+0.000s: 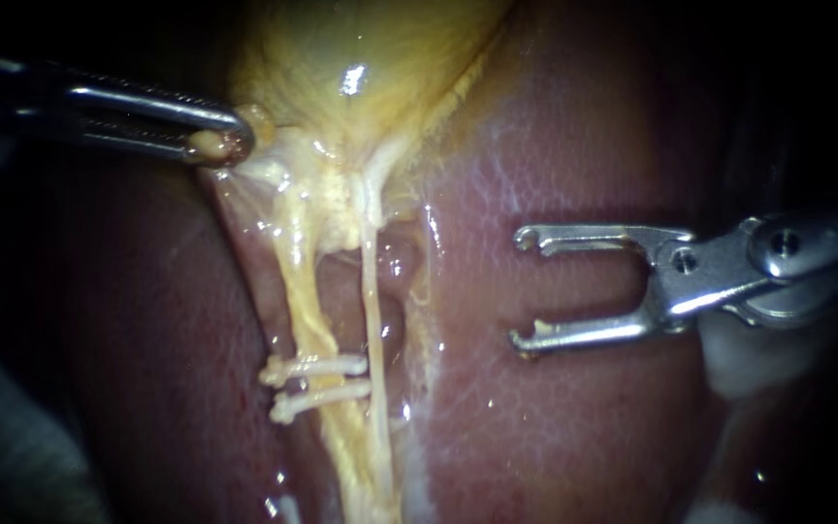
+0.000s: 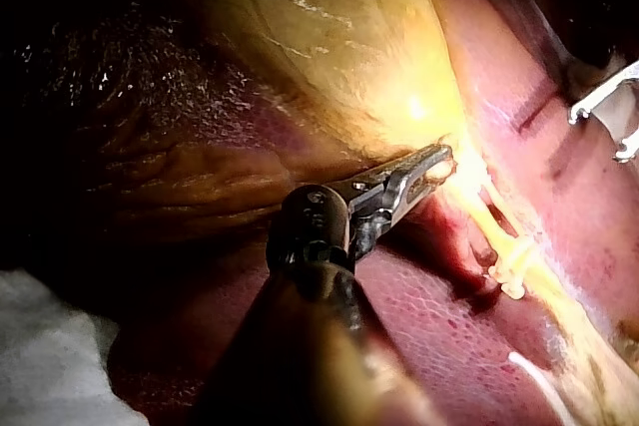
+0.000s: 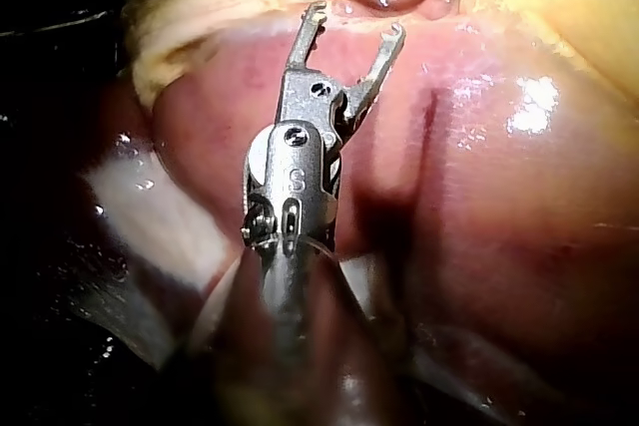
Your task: Going back second clip left tube
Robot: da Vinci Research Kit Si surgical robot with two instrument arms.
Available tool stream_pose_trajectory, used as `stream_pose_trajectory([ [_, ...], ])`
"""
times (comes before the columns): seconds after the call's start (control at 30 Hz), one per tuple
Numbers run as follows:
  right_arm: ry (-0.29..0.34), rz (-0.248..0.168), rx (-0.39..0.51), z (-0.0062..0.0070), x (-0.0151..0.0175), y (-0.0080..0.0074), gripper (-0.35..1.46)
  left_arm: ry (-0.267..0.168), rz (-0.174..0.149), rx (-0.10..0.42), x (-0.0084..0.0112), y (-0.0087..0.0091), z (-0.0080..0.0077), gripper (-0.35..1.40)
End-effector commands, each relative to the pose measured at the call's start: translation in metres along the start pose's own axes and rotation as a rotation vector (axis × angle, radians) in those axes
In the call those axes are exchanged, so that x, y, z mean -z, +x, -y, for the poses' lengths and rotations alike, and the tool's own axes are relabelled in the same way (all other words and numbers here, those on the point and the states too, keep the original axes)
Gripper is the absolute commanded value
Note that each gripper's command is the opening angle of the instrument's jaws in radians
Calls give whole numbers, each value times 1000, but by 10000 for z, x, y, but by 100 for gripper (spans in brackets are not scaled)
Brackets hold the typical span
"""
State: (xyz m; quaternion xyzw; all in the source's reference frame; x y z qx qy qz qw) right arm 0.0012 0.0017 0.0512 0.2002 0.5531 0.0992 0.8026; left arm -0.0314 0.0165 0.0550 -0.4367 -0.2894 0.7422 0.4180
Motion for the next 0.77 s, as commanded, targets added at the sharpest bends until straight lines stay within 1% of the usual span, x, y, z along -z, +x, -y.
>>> stream_pose_trajectory([
  [0.03, 6, -2, 0, 1, -2, 0, 50, 4, -1, -2, -4, -3, 3, -35],
  [0.13, 10, -3, 0, 3, -2, 1, 50, 13, -5, -7, -16, -10, 10, -35],
  [0.3, 20, -4, 13, 3, -2, 1, 50, 2, 1, -21, -40, -20, 18, -35],
  [0.33, 20, -4, 13, 3, -2, 1, 50, 0, 2, -17, -46, -22, 20, -35],
  [0.43, 23, -5, 19, 3, -2, 1, 50, -8, 8, -15, -57, -27, 24, -35],
  [0.57, 27, -5, 19, 4, -2, 2, 50, -10, 6, -11, -58, -28, 27, -35],
  [0.77, 40, -7, 25, 6, -4, 4, 50, -11, 6, -10, -55, -27, 25, -35],
])
